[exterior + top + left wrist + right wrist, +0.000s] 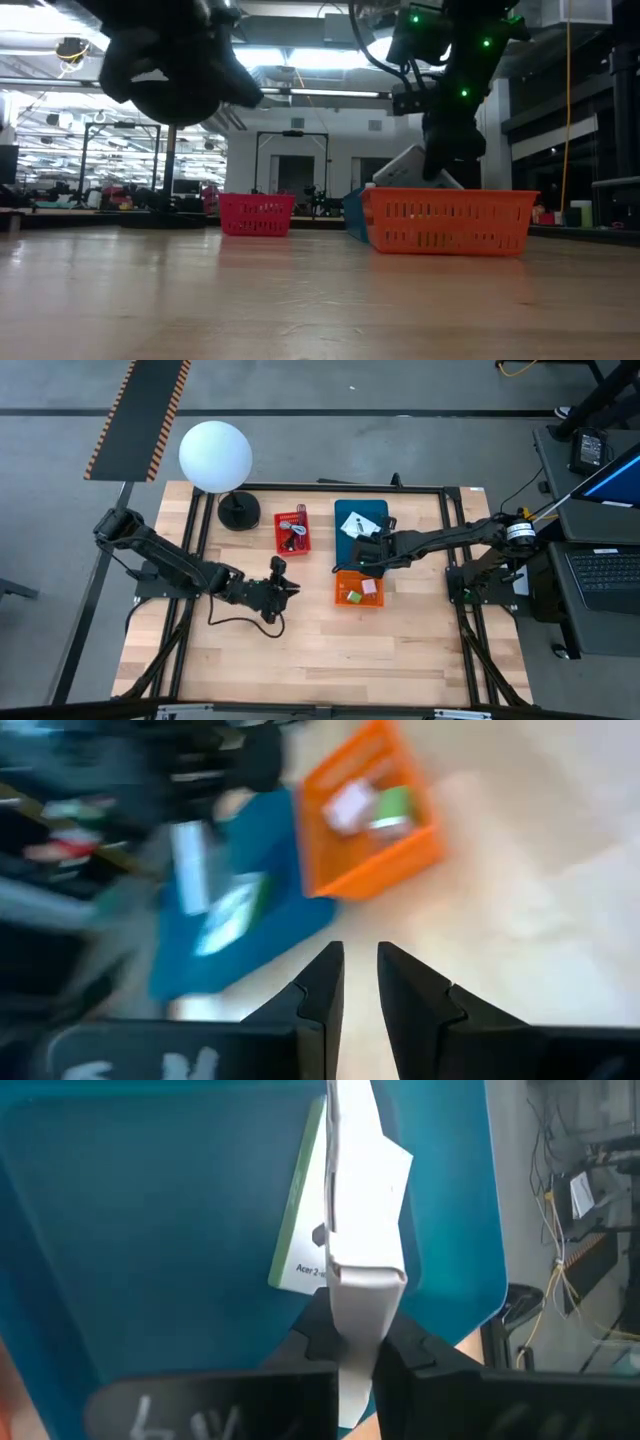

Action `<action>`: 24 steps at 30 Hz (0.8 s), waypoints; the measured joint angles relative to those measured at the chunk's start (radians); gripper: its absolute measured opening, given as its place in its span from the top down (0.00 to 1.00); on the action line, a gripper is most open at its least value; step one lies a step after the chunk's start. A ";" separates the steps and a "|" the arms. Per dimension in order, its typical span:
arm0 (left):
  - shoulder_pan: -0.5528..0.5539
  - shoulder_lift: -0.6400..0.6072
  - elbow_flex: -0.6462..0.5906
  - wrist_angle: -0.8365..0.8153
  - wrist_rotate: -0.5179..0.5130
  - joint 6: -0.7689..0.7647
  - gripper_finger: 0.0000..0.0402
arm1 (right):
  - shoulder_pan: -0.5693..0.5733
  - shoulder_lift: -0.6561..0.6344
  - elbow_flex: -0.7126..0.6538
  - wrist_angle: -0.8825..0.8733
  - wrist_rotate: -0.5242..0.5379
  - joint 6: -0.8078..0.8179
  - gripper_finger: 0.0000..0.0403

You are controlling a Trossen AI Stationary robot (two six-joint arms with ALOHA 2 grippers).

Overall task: Pick and place items into bin
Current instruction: Put the white card reader box into the blue bin

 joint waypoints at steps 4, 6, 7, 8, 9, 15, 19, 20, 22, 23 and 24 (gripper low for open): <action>0.089 0.000 -0.027 0.005 0.207 -0.012 0.88 | 0.000 0.000 0.000 0.030 -0.001 -0.040 0.96; 0.138 0.000 -0.049 0.021 0.229 -0.019 0.89 | 0.000 0.000 0.000 0.039 -0.004 -0.057 0.97; 0.162 0.000 -0.061 0.031 0.238 -0.019 0.90 | 0.000 0.000 0.000 0.041 -0.004 -0.070 0.97; 0.187 0.000 -0.072 0.045 0.250 -0.019 0.91 | 0.000 0.000 0.000 0.043 -0.004 -0.075 0.97; 0.211 0.000 -0.081 0.064 0.274 -0.018 0.92 | 0.000 0.000 0.000 0.043 -0.005 -0.078 0.97; 0.352 0.000 -0.140 0.240 0.543 -0.018 0.95 | -0.001 0.000 0.000 0.041 -0.004 -0.100 0.97; 0.409 0.000 -0.153 0.262 0.649 -0.051 0.96 | 0.000 0.000 0.000 0.041 -0.005 -0.072 0.93; 0.417 0.000 -0.153 0.263 0.665 -0.063 0.96 | 0.000 0.000 0.000 0.041 -0.007 -0.065 0.91; 0.427 0.000 -0.153 0.262 0.680 -0.071 0.96 | 0.000 0.000 0.000 0.041 -0.019 -0.047 0.89; 0.429 0.000 -0.153 0.262 0.681 -0.071 0.96 | -0.001 0.000 0.000 0.041 -0.030 -0.043 0.88; 0.429 0.000 -0.153 0.262 0.681 -0.070 0.95 | -0.001 0.000 0.000 0.041 -0.038 -0.032 0.87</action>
